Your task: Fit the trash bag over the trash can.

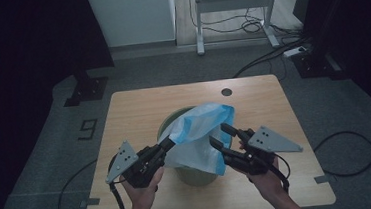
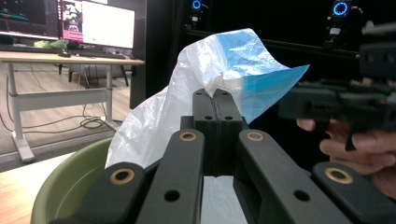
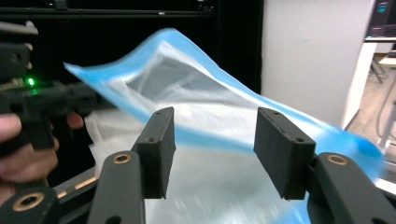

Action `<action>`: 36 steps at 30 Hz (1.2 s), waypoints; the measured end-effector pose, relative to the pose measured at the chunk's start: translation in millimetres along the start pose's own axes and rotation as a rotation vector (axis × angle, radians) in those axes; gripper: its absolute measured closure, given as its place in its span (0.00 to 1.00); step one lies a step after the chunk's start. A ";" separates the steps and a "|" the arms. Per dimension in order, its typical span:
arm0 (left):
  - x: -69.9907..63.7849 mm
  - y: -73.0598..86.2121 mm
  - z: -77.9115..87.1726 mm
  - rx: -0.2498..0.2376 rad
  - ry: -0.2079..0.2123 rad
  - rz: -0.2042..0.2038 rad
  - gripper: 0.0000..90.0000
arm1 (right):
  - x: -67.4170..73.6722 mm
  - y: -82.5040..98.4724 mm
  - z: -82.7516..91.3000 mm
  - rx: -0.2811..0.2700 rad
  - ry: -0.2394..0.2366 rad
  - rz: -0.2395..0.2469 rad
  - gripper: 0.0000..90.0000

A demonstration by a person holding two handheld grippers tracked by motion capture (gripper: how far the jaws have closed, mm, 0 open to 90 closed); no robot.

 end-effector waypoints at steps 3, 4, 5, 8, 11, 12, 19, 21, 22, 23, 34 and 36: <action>-0.7 -0.1 0.9 -0.003 0.001 0.001 1.00 | -3.7 6.5 4.8 0.006 0.007 -0.009 0.51; -1.8 -0.3 1.3 -0.006 0.003 0.001 1.00 | -8.6 11.1 6.4 0.014 0.020 -0.032 0.50; -1.8 -0.3 1.3 -0.006 0.003 0.001 1.00 | -8.6 11.1 6.4 0.014 0.020 -0.032 0.50; -4.3 -0.3 1.1 -0.006 0.005 -0.003 1.00 | -14.1 13.7 4.5 0.020 0.041 -0.052 0.47; -5.3 0.4 0.3 -0.003 0.009 -0.003 1.00 | -15.8 11.6 2.3 0.009 0.050 -0.038 0.47; -5.0 0.7 -0.2 -0.003 0.012 0.000 1.00 | -15.2 10.3 0.6 0.012 0.045 -0.030 0.46; -6.7 1.5 0.6 -0.010 0.008 -0.001 1.00 | -16.2 11.8 -5.5 0.031 0.073 -0.099 0.44; -7.5 2.6 1.6 -0.011 0.006 -0.002 1.00 | -19.6 12.9 -6.1 0.033 0.098 -0.123 0.44; -8.1 3.6 2.9 -0.014 0.004 -0.001 1.00 | -23.9 12.9 -6.8 0.033 0.121 -0.139 0.43; -8.1 3.6 2.9 -0.014 0.004 -0.001 1.00 | -23.9 12.9 -6.8 0.033 0.121 -0.139 0.43; -19.8 12.9 1.5 -0.036 0.000 -0.010 1.00 | -44.3 8.5 -23.0 0.035 0.209 -0.218 0.43; -20.8 14.2 2.4 -0.041 -0.009 -0.010 1.00 | -46.1 9.6 -25.9 0.042 0.225 -0.229 0.43</action>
Point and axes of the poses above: each handheld gripper's, and its own axes: z roughly backward along the jaws, y roughly out of its underside, x roughly to its left, the point moved 2 cm from there along -z, roughly forward along the jaws, and after that the axes turned 5 degrees about -z, right-handed, at the moved point
